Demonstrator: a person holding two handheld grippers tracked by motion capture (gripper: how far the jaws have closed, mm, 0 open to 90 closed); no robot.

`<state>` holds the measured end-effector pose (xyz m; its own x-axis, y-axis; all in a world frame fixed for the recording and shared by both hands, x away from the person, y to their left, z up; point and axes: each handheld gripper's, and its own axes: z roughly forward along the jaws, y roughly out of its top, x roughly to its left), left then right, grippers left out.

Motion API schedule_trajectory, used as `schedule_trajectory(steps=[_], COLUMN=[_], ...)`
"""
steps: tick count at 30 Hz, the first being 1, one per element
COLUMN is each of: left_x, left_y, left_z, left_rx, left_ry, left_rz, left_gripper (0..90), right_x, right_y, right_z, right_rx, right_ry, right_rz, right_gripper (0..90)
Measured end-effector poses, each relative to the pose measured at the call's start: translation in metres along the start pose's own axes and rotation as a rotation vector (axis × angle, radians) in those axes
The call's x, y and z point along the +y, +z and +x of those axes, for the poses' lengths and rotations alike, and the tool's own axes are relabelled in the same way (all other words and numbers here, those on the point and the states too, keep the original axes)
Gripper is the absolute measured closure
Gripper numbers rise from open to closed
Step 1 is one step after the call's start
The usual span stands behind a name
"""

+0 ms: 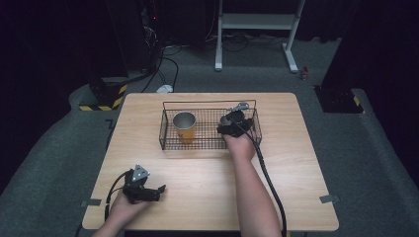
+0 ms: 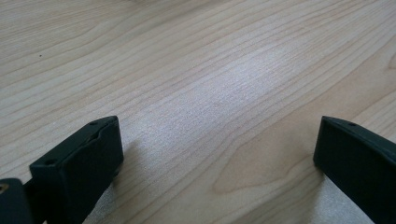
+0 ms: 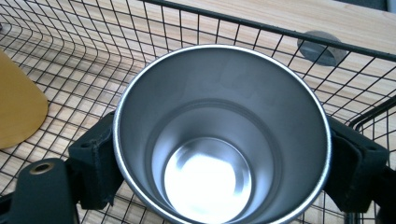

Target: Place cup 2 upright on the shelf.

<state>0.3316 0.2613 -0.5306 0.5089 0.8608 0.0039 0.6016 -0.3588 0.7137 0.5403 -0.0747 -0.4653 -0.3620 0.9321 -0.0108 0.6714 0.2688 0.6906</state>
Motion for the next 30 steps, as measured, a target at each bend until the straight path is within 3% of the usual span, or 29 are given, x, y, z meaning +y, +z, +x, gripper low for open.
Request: schedule_trajectory(steps=[15, 21, 30], left_x=[0.0, 0.0, 0.0], left_y=[0.0, 0.0, 0.0], left_z=[0.001, 0.0, 0.0], left_rx=[0.001, 0.001, 0.0], left_ry=[0.008, 0.006, 0.004], left_rz=[0.001, 0.001, 0.0], left_gripper=[1.8, 1.8, 1.8], right_x=[0.0, 0.003, -0.001], right_y=[-0.003, -0.015, -0.052], right_z=[0.001, 0.001, 0.004], right_rx=[-0.004, -0.012, 0.011], right_ry=[0.004, 0.003, -0.028], right_rz=[0.008, -0.032, -0.137], right_gripper=[9.5, 8.7, 8.8])
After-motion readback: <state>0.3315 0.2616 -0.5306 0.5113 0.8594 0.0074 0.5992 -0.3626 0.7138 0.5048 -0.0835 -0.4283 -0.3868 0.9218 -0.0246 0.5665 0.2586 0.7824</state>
